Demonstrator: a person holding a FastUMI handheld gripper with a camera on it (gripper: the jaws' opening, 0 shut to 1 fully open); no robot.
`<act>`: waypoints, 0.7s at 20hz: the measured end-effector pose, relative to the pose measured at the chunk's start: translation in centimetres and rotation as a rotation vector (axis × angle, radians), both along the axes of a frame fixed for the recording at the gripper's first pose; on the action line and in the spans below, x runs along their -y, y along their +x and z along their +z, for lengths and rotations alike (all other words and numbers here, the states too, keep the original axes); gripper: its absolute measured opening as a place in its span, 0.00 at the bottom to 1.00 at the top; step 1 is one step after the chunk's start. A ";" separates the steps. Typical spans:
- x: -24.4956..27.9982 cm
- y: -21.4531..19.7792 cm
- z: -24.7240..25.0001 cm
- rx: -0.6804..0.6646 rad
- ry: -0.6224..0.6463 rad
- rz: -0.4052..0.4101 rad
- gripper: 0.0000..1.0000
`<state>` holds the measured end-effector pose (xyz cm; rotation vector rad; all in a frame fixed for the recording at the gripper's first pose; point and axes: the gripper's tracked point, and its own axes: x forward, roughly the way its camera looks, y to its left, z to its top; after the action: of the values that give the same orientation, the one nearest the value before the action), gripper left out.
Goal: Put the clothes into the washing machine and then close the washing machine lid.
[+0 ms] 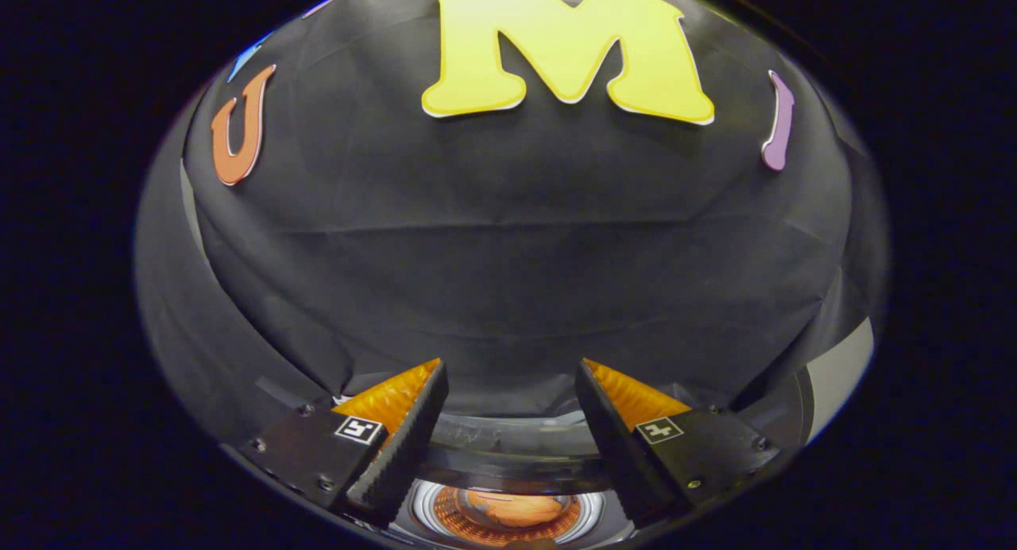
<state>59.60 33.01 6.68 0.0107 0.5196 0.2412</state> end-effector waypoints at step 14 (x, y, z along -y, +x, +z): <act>0.5 -3.1 -0.2 0.074 0.015 -0.018 1.00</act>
<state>56.51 32.54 6.50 0.0210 0.4441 0.2271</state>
